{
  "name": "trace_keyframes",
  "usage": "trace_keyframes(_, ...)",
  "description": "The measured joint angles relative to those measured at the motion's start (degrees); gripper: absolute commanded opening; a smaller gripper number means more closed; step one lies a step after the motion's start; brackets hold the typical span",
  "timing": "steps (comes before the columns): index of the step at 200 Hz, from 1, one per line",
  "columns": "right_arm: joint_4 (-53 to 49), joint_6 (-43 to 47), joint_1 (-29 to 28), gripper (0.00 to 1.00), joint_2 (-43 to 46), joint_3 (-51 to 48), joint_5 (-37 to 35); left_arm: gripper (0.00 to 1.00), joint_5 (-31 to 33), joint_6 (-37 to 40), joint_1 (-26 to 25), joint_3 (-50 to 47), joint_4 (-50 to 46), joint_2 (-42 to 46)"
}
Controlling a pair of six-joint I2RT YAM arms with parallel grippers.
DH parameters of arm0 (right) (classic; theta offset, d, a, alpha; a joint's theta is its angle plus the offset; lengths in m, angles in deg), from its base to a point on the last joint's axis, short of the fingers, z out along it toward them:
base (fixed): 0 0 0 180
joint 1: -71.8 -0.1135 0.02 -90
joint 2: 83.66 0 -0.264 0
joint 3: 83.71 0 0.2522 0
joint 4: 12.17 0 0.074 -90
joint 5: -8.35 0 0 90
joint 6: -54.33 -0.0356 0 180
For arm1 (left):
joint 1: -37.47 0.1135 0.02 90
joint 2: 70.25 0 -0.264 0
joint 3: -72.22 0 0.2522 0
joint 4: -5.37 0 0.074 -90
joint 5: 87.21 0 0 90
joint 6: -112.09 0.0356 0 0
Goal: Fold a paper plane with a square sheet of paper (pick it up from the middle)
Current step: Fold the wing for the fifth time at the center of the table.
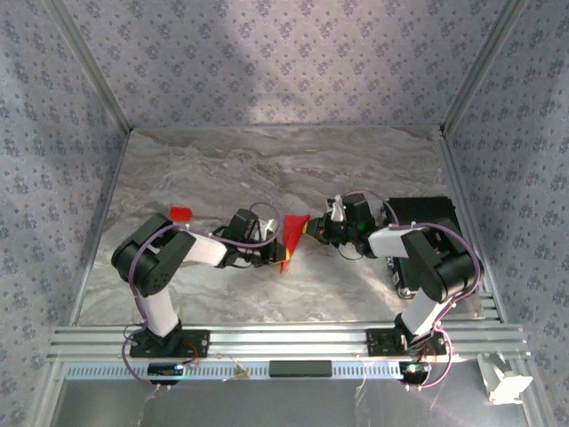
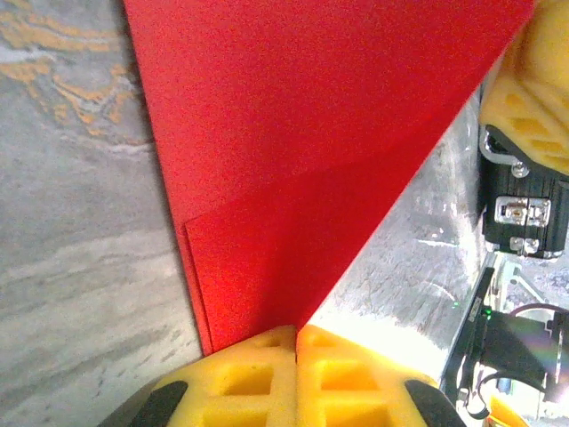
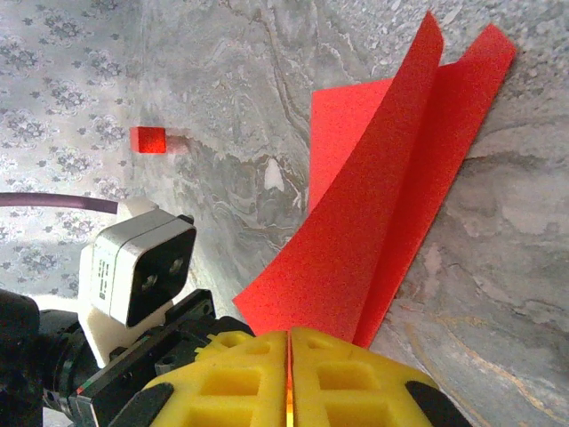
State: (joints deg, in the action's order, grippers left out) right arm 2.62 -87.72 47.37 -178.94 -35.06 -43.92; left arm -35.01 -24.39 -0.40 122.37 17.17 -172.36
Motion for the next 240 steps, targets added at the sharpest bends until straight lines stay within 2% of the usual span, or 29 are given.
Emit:
trace_keyframes(45, 0.04, -0.22, -0.37, 0.1, 0.04, -0.07, 0.0, 0.0, -5.07, 0.66, 1.29, 1.42, -0.22, -2.27)
trace_keyframes(130, 0.39, -0.59, -1.31, 0.1, 2.29, -1.42, -0.39, 0.0, -6.21, 7.06, 0.72, 2.93, -3.78, -2.4)
trace_keyframes(177, 0.39, 0.04, -2.38, 0.1, 0.59, -0.94, 0.22, 0.0, -3.26, 5.57, 0.37, 0.79, -4.39, 0.13)
trace_keyframes(240, 0.96, 0.7, -3.08, 0.1, -4.13, 2.75, 1.36, 0.0, -3.34, -0.24, 1.14, -1.14, -1.05, 0.42)
